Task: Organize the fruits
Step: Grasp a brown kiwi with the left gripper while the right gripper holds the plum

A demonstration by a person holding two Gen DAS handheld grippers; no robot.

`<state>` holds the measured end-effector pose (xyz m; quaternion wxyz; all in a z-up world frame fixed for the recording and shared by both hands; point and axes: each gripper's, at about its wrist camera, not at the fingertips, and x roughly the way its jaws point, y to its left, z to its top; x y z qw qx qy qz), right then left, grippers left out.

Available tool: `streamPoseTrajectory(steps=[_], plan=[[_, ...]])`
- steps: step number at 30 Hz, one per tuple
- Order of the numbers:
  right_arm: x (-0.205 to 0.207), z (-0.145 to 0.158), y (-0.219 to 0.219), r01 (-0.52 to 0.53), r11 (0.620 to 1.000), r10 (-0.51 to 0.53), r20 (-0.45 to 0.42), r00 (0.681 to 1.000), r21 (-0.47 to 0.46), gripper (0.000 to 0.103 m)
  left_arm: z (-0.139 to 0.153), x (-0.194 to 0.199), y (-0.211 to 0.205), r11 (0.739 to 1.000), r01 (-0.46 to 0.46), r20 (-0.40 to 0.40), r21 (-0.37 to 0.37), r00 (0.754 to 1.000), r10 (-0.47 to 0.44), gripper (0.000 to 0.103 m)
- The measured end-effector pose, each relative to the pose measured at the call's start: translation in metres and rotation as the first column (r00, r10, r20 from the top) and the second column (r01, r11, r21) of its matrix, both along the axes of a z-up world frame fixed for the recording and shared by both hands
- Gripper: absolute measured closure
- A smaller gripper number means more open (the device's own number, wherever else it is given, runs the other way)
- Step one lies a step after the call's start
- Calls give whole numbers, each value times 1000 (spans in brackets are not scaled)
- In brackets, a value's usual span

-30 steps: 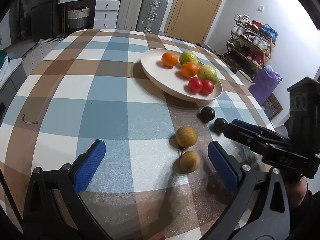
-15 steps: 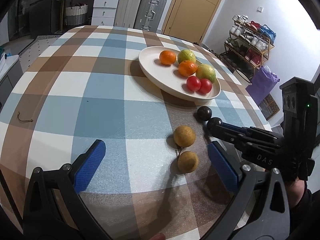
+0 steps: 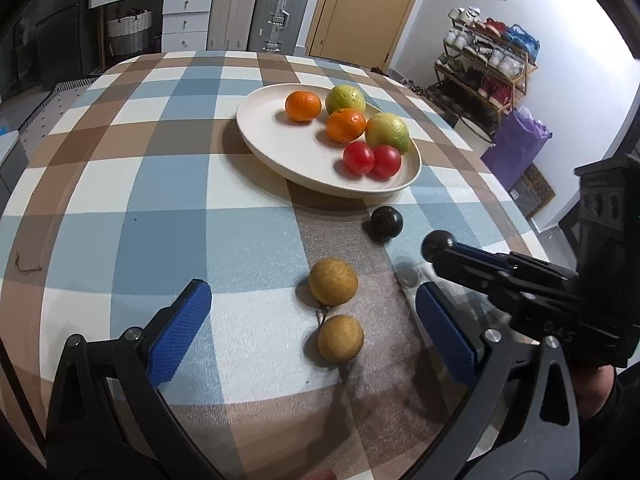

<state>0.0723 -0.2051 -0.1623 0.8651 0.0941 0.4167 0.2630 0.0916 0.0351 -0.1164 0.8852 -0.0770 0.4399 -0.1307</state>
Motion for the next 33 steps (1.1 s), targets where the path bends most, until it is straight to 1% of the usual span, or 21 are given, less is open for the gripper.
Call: streamPoseTrajectory(steps=[1,2,5,7,9,10,11,12,14,15,17,20,22,25,28,33], plan=[[0,1,-2,0,1000,0,3,1000,11,81,-1,4,-2,1000,-15,-12,27,1000,15,1],[-1,2,-4,0,1000,0,5,1000,18,81,-2,6,-2,999,-25,-17,38,1000,26,1],[-2,4,-8,3,1000,-3,13,1000,30,81,-1,11,-3,999,-29,-25,21,999,29,2],[-3,3,-11,3,999,-3,9,1000,37,81,-1,13,-4,999,-31,-25,26,999,31,2],[-5,2,-13,3,999,-3,8,1000,43,81,-1,14,-7,999,-23,-23,33,999,24,5],[-6,1,-15,4,999,-4,7,1000,46,81,-2,14,-9,999,-24,-25,45,999,26,9],[-6,1,-16,4,999,-5,7,1000,49,81,-3,15,-11,998,-23,-32,52,999,25,19],[-7,0,-17,5,999,-5,7,1000,54,81,-5,15,-12,998,-18,-43,53,999,20,26],[-7,0,-19,7,998,-7,5,1000,62,81,-9,17,-15,999,-2,-66,44,998,5,45],[-7,0,-19,6,998,-6,5,1000,65,81,-10,17,-17,999,3,-72,42,997,0,50],[-8,0,-20,2,997,-3,9,1000,71,81,-12,16,-18,999,10,-70,39,997,-7,76],[-10,2,-21,-4,997,2,17,1000,75,81,-12,16,-20,998,56,-78,-10,995,-56,78],[-10,3,-21,-5,997,4,20,1000,79,81,-10,16,-23,997,78,-70,-19,994,-79,78],[-10,4,-22,-10,996,8,23,1000,87,81,-9,17,-24,996,84,-73,-37,994,-87,78],[-10,8,-22,-15,995,12,30,999,95,81,-7,20,-22,996,75,-75,-38,994,-77,78],[-7,12,-21,-27,994,24,35,999,110,81,-1,25,-14,996,64,-75,-69,995,-69,78]])
